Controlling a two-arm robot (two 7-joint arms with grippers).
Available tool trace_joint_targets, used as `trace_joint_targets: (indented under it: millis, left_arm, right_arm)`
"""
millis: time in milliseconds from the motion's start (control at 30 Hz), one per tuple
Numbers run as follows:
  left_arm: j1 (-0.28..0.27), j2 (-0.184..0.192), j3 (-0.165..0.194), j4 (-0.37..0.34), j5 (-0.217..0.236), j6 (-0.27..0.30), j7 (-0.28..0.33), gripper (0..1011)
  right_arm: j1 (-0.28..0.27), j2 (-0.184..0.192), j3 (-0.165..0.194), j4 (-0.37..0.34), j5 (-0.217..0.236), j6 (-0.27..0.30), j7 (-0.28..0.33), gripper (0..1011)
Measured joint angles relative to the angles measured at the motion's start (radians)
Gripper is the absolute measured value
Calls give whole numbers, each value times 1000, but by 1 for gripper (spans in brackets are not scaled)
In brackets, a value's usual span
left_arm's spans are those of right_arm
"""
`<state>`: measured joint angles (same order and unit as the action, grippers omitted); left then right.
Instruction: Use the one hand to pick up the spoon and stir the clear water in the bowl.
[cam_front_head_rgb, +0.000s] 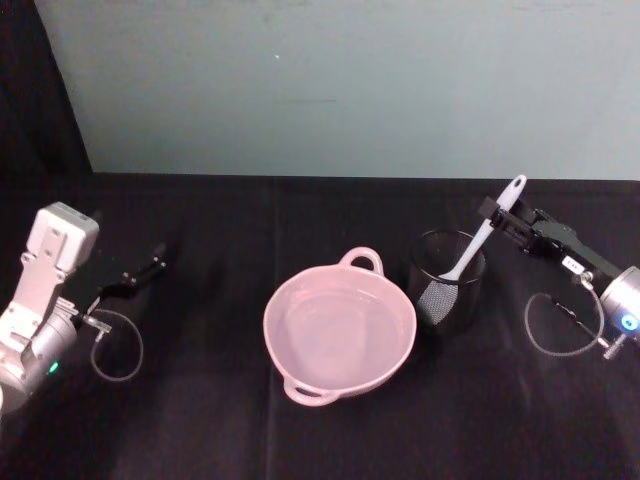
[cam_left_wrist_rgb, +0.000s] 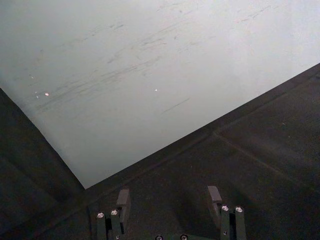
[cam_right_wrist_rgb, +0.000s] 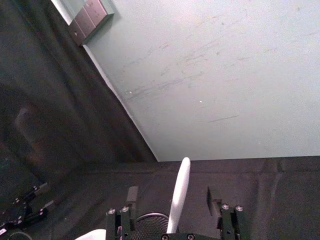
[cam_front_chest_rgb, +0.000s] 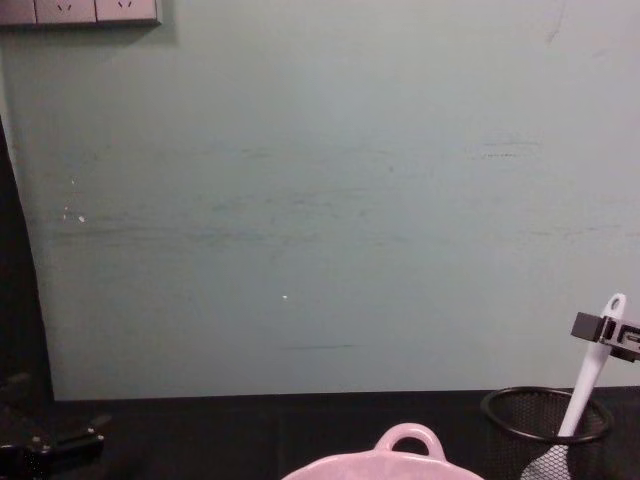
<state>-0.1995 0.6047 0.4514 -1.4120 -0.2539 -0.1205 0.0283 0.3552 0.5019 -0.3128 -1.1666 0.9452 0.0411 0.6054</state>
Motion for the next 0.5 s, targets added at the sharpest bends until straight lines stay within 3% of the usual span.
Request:
trace_joint_targets:
  millis: [267,433,500]
  left_arm:
    - [0,0,0,0,0,0,0,1005]
    - [0,0,0,0,0,0,0,1005]
    - [0,0,0,0,0,0,0,1005]
  right_arm:
    - [-63,41,23,-104,5,6,-35,1002]
    - [-148,121,48,-238,-19,28,-119,1002]
    - [-174,158,51,-283,-60,47,-177,1002]
